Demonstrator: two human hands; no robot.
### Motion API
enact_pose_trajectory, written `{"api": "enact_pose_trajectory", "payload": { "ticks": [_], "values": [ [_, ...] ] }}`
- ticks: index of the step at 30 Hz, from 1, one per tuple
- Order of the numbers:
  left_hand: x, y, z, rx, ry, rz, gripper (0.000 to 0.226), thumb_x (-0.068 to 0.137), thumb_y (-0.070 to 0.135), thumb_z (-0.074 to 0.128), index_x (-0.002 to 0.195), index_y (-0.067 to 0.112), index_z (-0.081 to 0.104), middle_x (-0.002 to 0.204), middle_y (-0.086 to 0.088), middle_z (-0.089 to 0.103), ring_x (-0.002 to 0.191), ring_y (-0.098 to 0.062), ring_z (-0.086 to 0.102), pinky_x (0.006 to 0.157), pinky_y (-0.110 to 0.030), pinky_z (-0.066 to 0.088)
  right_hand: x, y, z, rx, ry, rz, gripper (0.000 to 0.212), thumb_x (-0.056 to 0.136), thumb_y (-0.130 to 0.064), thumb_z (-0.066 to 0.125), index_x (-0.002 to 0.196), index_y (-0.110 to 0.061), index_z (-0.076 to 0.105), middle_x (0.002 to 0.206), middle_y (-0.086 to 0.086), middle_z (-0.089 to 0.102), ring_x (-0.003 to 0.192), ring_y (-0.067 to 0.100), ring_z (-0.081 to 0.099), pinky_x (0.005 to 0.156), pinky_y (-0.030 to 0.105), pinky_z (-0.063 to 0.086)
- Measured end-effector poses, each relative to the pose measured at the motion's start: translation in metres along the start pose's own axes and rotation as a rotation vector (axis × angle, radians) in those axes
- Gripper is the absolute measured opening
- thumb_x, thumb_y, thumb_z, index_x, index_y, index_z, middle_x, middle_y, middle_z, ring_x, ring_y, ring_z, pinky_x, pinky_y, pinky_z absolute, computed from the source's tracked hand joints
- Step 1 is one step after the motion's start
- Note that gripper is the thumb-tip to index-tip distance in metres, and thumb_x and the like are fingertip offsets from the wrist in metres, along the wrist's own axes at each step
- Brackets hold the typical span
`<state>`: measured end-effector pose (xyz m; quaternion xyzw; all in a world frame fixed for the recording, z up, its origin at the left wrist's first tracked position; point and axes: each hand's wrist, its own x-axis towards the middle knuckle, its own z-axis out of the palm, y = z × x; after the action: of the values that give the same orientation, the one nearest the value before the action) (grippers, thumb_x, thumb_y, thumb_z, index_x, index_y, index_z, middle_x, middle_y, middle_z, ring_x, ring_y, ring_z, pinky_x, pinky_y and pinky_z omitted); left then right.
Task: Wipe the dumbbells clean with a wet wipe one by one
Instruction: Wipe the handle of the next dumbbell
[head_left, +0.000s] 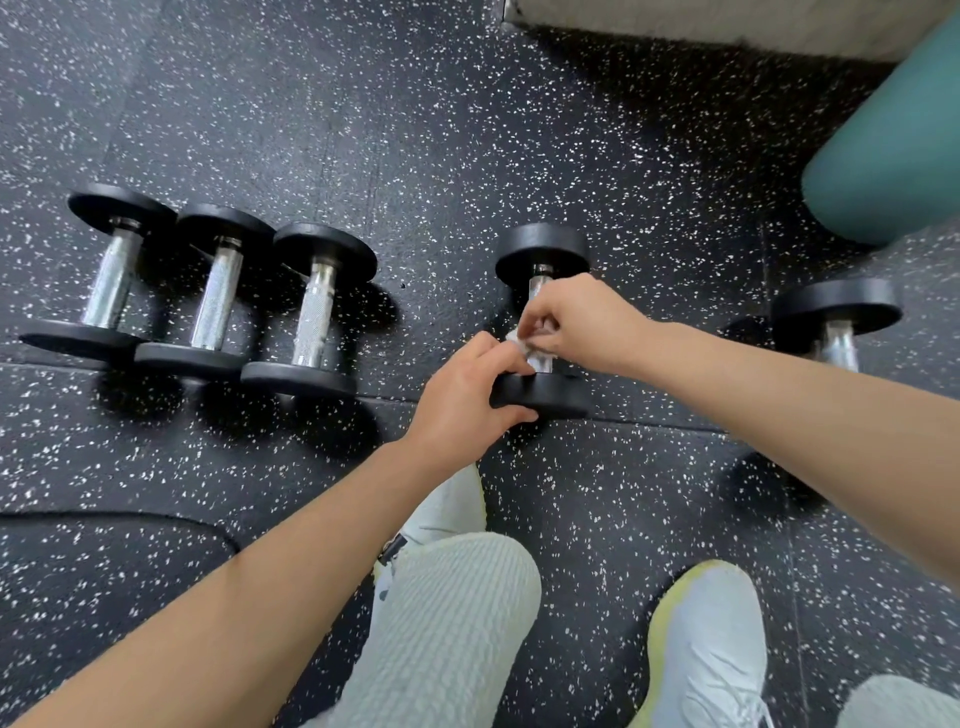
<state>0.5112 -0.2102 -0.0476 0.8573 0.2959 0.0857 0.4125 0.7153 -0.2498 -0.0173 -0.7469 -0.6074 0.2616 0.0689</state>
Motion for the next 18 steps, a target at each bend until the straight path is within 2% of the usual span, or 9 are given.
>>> {"api": "enact_pose_trajectory", "payload": {
  "ticks": [2, 4, 7, 12, 14, 18],
  "values": [
    [0.0, 0.0, 0.0, 0.003, -0.001, -0.002, 0.047, 0.071, 0.031, 0.094, 0.105, 0.03, 0.061, 0.102, 0.014, 0.049, 0.09, -0.01, 0.05, 0.079, -0.04, 0.051, -0.007, -0.001, -0.004, 0.022, -0.148, -0.037, 0.015, 0.082, -0.017, 0.073, 0.09, -0.029, 0.079, 0.072, -0.012, 0.066, 0.065, -0.001, 0.057, 0.058, 0.014, 0.037],
    [0.0, 0.001, 0.0, -0.005, -0.002, -0.004, 0.047, 0.072, 0.03, 0.094, 0.105, 0.033, 0.06, 0.102, 0.014, 0.048, 0.09, -0.009, 0.049, 0.078, -0.039, 0.05, -0.011, 0.001, -0.005, 0.017, -0.187, -0.077, 0.015, 0.082, -0.017, 0.072, 0.088, -0.029, 0.079, 0.072, -0.012, 0.067, 0.065, -0.001, 0.057, 0.059, 0.017, 0.04],
    [0.0, 0.004, 0.001, -0.037, -0.008, 0.007, 0.046, 0.072, 0.025, 0.094, 0.105, 0.029, 0.062, 0.103, 0.012, 0.051, 0.09, -0.009, 0.049, 0.08, -0.037, 0.047, -0.002, 0.008, -0.004, -0.021, -0.023, -0.066, 0.017, 0.082, -0.017, 0.069, 0.09, -0.028, 0.079, 0.084, -0.009, 0.072, 0.077, 0.013, 0.065, 0.07, 0.033, 0.053],
    [0.001, 0.007, -0.001, -0.047, -0.063, 0.007, 0.045, 0.073, 0.014, 0.091, 0.108, 0.025, 0.064, 0.108, 0.009, 0.052, 0.098, -0.014, 0.054, 0.088, -0.039, 0.048, 0.008, 0.006, 0.0, -0.098, 0.254, 0.095, 0.016, 0.091, -0.022, 0.064, 0.098, -0.024, 0.078, 0.101, 0.006, 0.067, 0.089, 0.033, 0.065, 0.076, 0.041, 0.052],
    [0.002, 0.007, 0.0, -0.052, -0.085, 0.013, 0.047, 0.074, 0.011, 0.09, 0.109, 0.026, 0.063, 0.11, 0.01, 0.052, 0.101, -0.015, 0.054, 0.089, -0.041, 0.049, 0.002, 0.003, 0.006, -0.104, 0.252, 0.091, 0.016, 0.093, -0.023, 0.064, 0.1, -0.023, 0.078, 0.106, 0.007, 0.065, 0.092, 0.034, 0.064, 0.077, 0.042, 0.051],
    [0.003, 0.008, 0.001, -0.053, -0.097, 0.03, 0.048, 0.075, 0.01, 0.089, 0.109, 0.026, 0.06, 0.11, 0.011, 0.049, 0.099, -0.013, 0.051, 0.088, -0.039, 0.048, -0.011, 0.007, 0.007, -0.107, 0.109, -0.032, 0.014, 0.089, -0.021, 0.068, 0.097, -0.025, 0.077, 0.103, -0.001, 0.065, 0.093, 0.029, 0.064, 0.075, 0.04, 0.052]
  ]
}}
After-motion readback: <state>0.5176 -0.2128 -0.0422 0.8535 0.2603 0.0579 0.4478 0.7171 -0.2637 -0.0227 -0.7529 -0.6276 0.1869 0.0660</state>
